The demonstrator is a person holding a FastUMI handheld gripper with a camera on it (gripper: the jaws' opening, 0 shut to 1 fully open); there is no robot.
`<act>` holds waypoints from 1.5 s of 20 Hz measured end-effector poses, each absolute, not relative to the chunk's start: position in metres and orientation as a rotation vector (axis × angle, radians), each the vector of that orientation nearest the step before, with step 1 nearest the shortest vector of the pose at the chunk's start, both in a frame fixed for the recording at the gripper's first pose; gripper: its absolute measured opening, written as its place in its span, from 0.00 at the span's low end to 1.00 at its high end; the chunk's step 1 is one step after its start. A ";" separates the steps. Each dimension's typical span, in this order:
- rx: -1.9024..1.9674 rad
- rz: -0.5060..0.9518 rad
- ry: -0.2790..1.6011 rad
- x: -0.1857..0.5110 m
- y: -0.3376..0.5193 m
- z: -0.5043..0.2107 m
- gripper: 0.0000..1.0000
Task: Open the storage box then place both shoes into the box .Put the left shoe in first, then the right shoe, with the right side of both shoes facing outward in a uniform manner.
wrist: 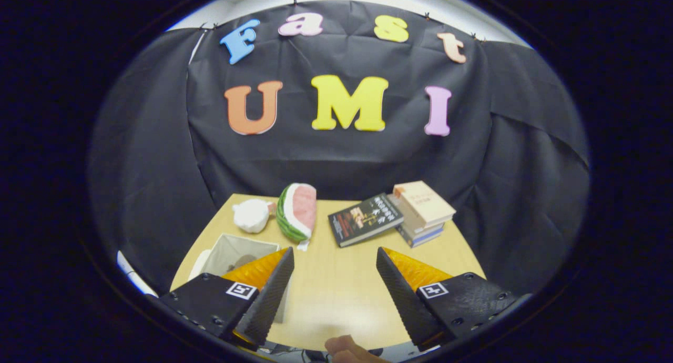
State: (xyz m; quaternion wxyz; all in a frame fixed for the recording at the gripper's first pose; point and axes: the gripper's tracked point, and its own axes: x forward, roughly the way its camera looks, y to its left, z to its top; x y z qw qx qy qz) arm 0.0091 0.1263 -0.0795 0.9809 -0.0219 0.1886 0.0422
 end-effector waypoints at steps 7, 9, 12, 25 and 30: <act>-0.001 0.147 0.159 -0.020 0.099 -0.008 0.96; 0.002 0.192 0.107 -0.029 0.106 0.008 0.95; -0.051 0.201 0.026 -0.042 0.104 0.026 0.96; -0.055 0.208 0.011 -0.061 0.121 0.021 0.96; -0.047 0.183 0.001 -0.061 0.117 0.022 0.97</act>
